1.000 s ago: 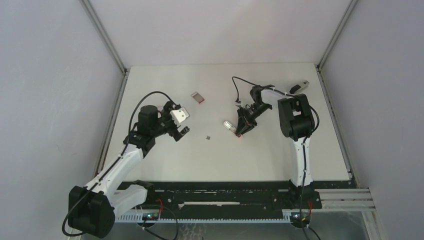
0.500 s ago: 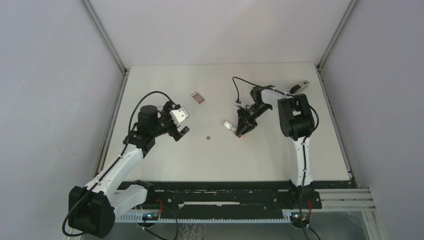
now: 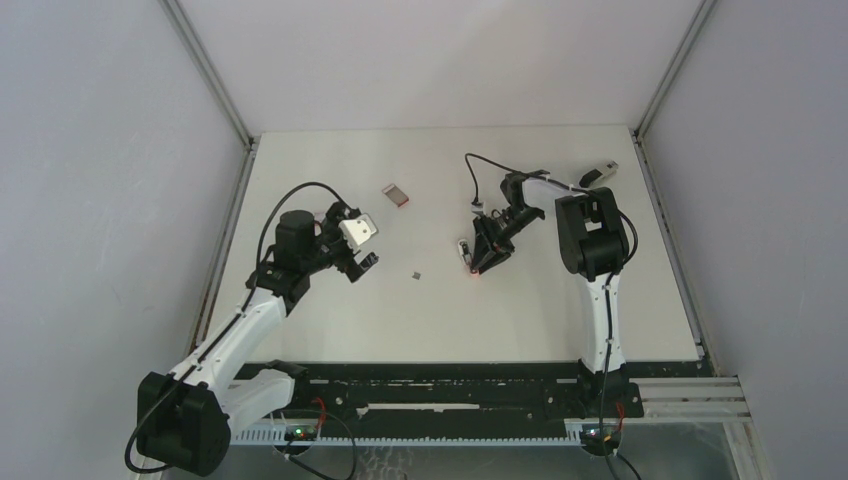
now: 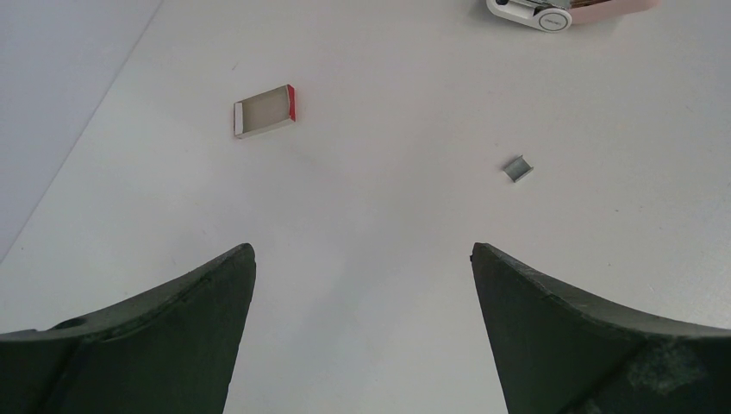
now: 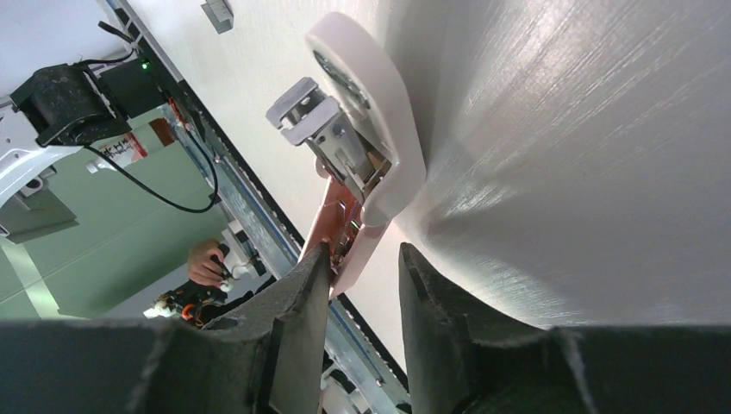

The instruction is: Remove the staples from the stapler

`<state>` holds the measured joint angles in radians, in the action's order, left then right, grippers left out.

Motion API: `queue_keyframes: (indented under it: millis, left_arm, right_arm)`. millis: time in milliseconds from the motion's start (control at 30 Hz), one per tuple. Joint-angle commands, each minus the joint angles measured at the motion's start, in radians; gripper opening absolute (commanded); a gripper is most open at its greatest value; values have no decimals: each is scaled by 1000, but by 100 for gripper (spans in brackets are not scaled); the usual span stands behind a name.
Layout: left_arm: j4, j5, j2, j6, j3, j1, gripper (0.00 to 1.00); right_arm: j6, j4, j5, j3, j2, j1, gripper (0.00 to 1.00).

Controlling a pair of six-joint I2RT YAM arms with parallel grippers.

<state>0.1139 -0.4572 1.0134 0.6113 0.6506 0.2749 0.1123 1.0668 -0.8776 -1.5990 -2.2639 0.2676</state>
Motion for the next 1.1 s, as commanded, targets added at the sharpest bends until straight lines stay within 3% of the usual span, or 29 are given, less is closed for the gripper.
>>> queue_keyframes:
  millis: [0, 333, 733, 900, 1067]
  left_arm:
    - [-27, -28, -25, -3, -22, -9, 100]
    - [-26, -29, -23, -4, -22, -9, 100]
    - [-28, -31, -21, -5, -22, -11, 100]
    - [-27, -32, -20, -5, -22, -11, 100]
    - [-28, -28, -21, -4, -23, -10, 100]
  right_arm:
    - [16, 10, -29, -45, 4, -9, 34]
    - [17, 18, -29, -60, 49, -29, 41]
    - [10, -14, 93, -70, 168, -35, 74]
    - [7, -48, 232, -62, 238, -1, 82]
    - [4, -105, 522, -38, 312, 99, 99]
